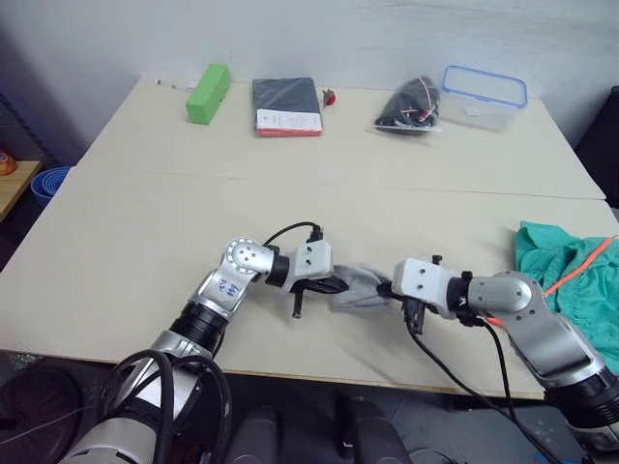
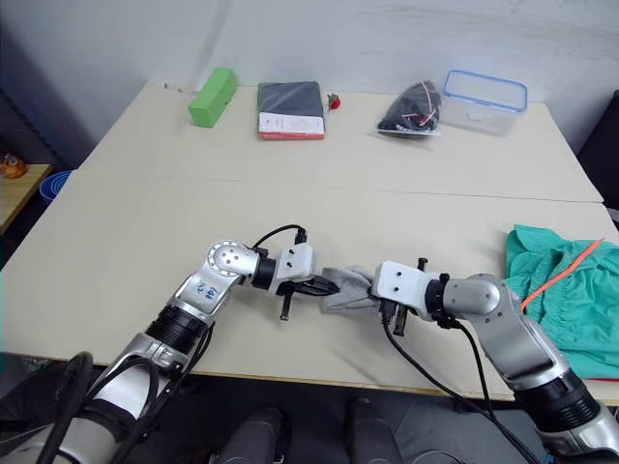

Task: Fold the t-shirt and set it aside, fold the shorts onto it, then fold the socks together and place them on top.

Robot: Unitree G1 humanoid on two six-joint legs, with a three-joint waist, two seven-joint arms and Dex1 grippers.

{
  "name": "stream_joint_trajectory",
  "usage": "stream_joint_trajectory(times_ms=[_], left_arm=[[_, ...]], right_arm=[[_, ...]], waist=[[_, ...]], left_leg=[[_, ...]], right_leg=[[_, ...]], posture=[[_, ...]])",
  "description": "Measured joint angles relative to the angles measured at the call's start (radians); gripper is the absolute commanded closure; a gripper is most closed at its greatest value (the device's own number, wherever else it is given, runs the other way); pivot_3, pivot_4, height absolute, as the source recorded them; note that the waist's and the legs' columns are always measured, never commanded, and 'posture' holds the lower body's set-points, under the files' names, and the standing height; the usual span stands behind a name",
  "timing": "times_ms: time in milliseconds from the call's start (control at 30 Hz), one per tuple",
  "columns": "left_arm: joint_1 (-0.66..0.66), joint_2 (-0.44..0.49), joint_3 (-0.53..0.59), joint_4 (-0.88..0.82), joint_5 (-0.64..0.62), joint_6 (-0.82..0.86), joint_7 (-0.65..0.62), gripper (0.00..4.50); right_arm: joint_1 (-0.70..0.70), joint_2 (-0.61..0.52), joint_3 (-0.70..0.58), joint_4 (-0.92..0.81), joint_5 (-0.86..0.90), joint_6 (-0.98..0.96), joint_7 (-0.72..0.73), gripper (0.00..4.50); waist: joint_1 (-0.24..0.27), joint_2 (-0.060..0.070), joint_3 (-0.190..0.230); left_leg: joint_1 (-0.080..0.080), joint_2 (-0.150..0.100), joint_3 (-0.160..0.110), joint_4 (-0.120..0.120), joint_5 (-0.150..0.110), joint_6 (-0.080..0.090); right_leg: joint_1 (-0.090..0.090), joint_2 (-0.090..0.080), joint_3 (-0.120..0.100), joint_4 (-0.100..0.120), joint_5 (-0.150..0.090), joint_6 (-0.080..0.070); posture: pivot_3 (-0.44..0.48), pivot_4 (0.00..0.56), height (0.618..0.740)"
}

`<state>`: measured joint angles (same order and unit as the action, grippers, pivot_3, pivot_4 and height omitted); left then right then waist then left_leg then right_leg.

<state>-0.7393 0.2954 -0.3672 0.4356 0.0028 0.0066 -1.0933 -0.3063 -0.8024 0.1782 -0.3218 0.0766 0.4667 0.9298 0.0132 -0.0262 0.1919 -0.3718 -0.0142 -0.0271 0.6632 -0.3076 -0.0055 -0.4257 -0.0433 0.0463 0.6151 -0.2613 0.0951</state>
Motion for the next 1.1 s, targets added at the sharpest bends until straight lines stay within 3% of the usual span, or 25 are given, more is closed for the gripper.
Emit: stream_joint_trajectory(times_ms=[200, 400, 533, 667, 800, 900, 1100], left_arm=[[-0.005, -0.014, 0.002, 0.017, 0.005, -0.017, 0.014, 4.48], [-0.002, -0.008, 0.002, 0.007, 0.005, -0.016, 0.007, 4.48], [0.002, 0.001, 0.002, -0.003, 0.004, -0.013, 0.000, 4.48], [0.012, 0.021, 0.003, -0.032, 0.003, -0.005, -0.005, 4.48], [0.020, 0.032, 0.009, -0.038, 0.000, 0.005, -0.008, 4.48], [0.021, 0.032, 0.012, -0.044, -0.001, 0.008, -0.011, 4.50], [0.021, 0.023, 0.014, -0.050, -0.002, 0.011, -0.012, 4.50]], right_arm=[[-0.103, 0.056, -0.055, -0.079, 0.115, 0.148, -0.008, 4.50], [-0.117, 0.099, 0.127, -0.023, 0.013, 0.079, -0.042, 4.50], [-0.093, 0.084, 0.149, 0.039, -0.056, -0.023, -0.058, 4.50], [-0.019, 0.044, 0.065, 0.011, -0.016, -0.014, -0.046, 4.50], [0.024, 0.042, -0.087, -0.044, 0.138, 0.178, -0.030, 4.50], [0.027, 0.050, -0.214, -0.103, 0.291, 0.361, -0.031, 3.93], [0.032, 0.075, -0.431, -0.101, 0.598, 0.768, -0.053, 1.93]], waist=[[-0.002, 0.000, 0.000], [-0.002, 0.000, 0.000], [-0.002, 0.000, 0.000], [0.008, 0.000, 0.000], [0.009, 0.000, 0.000], [0.009, 0.000, 0.000], [0.010, 0.000, 0.000]], left_leg=[[0.000, 0.002, 0.000, 0.000, 0.000, 0.000], [-0.001, 0.000, 0.000, 0.000, 0.000, 0.000], [-0.001, -0.001, 0.002, 0.000, 0.000, 0.001], [-0.001, -0.001, 0.002, 0.000, 0.000, 0.001], [-0.001, 0.000, 0.002, 0.000, 0.000, 0.001], [-0.001, 0.001, 0.001, 0.000, 0.000, 0.001], [-0.001, 0.002, 0.001, -0.001, 0.000, 0.001]], right_leg=[[0.000, -0.002, 0.000, 0.000, 0.000, 0.000], [-0.001, -0.002, 0.000, 0.000, 0.000, 0.000], [-0.001, -0.001, 0.001, 0.000, 0.001, 0.001], [-0.001, -0.001, 0.001, -0.001, 0.001, 0.001], [-0.001, -0.003, 0.002, -0.001, 0.001, 0.001], [-0.001, -0.003, 0.002, -0.001, 0.001, 0.001], [-0.001, -0.003, 0.008, -0.001, 0.001, 0.001]], posture=[[0.000, 0.150, 0.740], [0.000, 0.150, 0.740], [0.000, 0.150, 0.740], [0.000, 0.150, 0.740], [0.000, 0.150, 0.740], [0.000, 0.150, 0.740], [0.000, 0.150, 0.740]])
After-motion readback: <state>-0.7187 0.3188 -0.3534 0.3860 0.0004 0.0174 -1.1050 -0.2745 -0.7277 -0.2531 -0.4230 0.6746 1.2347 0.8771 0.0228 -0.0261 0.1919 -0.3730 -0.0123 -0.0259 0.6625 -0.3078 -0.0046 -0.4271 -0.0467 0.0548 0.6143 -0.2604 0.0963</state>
